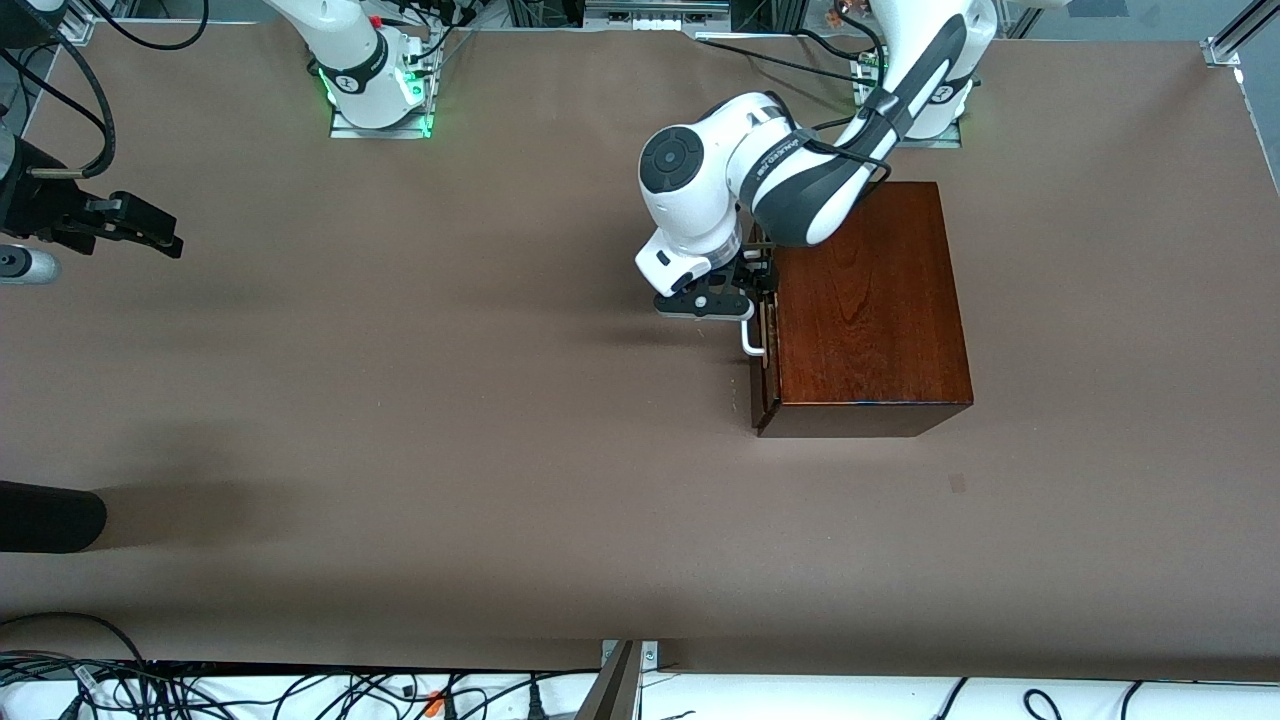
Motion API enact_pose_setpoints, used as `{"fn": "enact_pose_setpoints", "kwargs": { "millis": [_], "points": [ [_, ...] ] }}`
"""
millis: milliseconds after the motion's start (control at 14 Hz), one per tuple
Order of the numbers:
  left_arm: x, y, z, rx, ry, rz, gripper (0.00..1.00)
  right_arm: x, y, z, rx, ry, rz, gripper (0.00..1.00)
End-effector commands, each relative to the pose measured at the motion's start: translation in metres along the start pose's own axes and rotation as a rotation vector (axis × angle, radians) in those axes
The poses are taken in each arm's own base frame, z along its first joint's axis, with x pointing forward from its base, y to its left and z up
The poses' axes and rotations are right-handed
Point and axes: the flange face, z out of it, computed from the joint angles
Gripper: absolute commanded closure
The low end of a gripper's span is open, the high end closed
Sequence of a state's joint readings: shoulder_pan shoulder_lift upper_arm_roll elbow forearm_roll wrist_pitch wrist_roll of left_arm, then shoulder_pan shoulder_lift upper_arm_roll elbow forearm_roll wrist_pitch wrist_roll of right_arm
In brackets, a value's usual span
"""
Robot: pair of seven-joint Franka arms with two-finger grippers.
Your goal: Open drawer, take yellow block, close drawer
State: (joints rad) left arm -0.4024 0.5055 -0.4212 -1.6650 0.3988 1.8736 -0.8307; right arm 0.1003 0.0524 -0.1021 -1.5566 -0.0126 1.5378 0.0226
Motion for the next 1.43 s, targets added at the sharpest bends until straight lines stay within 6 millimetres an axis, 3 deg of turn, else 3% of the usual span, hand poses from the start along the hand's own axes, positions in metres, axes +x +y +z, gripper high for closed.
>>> {"fn": "enact_pose_setpoints", "kwargs": {
  "millis": [0, 929, 1357],
  "points": [
    [-0.005, 0.008, 0.009, 0.019, 0.035, -0.009, 0.0, -0.005, 0.0, -0.001, 0.017, -0.001, -0.008, 0.0],
    [-0.006, 0.025, 0.032, -0.001, 0.024, -0.036, 0.0, -0.005, 0.001, -0.001, 0.016, -0.001, -0.008, 0.0],
    [-0.004, 0.035, 0.031, -0.04, 0.041, -0.091, 0.0, -0.005, 0.0, -0.001, 0.016, -0.003, -0.01, 0.0]
  ]
}}
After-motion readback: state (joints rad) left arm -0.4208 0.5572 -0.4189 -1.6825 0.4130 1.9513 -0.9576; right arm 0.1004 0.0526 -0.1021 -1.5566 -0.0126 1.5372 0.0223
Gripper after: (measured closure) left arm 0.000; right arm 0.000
